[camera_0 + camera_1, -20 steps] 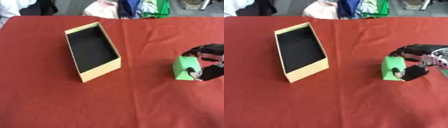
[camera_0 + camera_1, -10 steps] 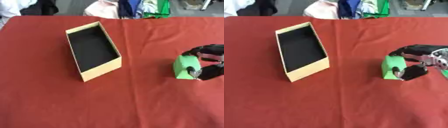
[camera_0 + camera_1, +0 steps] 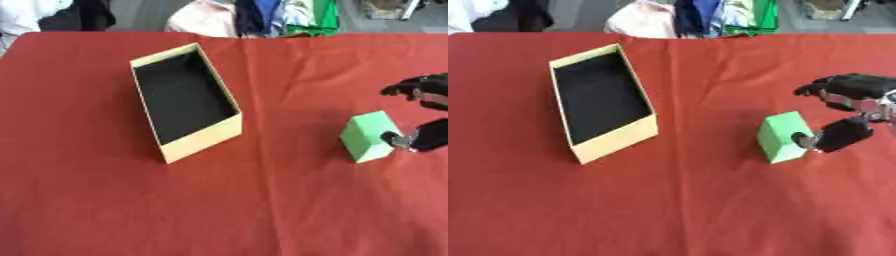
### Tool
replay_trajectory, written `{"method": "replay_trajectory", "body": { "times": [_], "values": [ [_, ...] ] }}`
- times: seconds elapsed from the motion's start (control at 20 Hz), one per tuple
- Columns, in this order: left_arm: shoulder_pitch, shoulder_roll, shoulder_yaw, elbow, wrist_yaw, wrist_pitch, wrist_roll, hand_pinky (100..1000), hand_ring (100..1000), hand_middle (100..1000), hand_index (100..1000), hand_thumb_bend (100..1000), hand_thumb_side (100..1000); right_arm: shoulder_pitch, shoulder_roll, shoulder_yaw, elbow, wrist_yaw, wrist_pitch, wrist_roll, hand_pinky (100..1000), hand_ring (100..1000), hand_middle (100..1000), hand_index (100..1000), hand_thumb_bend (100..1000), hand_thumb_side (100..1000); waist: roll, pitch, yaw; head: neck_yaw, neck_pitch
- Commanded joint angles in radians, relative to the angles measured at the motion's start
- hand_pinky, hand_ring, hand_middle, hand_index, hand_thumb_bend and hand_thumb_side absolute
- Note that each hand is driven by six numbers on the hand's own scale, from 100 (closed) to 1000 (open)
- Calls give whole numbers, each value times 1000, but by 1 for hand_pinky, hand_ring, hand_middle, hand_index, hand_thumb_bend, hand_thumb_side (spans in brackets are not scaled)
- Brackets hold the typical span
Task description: Pick up objects on the table and place them in the box.
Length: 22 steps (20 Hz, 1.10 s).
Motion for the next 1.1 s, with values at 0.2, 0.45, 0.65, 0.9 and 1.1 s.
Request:
{"method": "replay_trajectory", "body": {
  "times": [0.2,0.45,0.65,0.9,1.1],
  "values": [
    [-3,21,3,-19,-3,2,-8,566,624,598,715,100,386,-15,-56,-19,-22,12,-8,-31,846,864,912,1000,335,712,-12,-26,-3,3,9],
    [-1,21,3,-19,-5,2,-11,566,624,598,715,100,386,-14,-62,-11,-24,-10,-22,-32,848,863,913,1000,328,687,-11,-26,-4,6,11],
    [0,22,3,-19,-5,4,-13,566,625,599,715,100,387,-22,-80,8,-22,-21,-40,-12,866,873,922,1000,336,605,-13,-27,-4,10,13],
    [4,26,3,-19,-5,6,-15,566,625,599,715,100,389,-55,-129,55,-15,-52,-79,21,891,884,928,1000,361,566,-18,-30,-5,18,16],
    [6,31,3,-19,-5,6,-15,566,625,599,715,100,376,-81,-158,94,-16,-82,-104,23,891,884,923,1000,371,563,-22,-33,-10,27,19]
  ]
}}
